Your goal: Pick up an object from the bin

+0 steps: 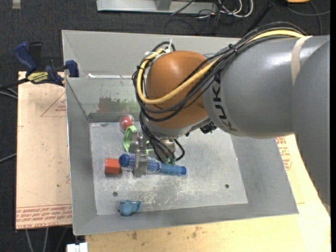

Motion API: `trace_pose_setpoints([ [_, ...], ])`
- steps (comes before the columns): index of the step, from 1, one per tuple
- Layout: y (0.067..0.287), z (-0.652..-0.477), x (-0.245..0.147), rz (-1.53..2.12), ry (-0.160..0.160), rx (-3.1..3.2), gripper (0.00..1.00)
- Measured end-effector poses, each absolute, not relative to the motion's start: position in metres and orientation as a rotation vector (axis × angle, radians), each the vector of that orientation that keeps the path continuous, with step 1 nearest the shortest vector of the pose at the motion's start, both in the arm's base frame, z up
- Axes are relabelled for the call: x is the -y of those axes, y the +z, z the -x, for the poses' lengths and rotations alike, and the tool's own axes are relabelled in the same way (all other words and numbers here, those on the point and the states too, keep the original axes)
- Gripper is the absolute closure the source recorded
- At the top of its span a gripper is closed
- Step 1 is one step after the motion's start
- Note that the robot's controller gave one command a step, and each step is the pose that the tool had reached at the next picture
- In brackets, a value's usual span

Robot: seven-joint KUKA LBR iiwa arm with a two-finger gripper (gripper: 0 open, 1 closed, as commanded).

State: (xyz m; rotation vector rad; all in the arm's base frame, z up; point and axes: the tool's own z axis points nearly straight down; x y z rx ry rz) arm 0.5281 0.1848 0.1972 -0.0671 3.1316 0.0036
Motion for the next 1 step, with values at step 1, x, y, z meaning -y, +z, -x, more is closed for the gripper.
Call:
trace_pose_setpoints([
  [1,0.3041,-0.5692,-0.1832,0.172,0.004,-3.125,1.0],
])
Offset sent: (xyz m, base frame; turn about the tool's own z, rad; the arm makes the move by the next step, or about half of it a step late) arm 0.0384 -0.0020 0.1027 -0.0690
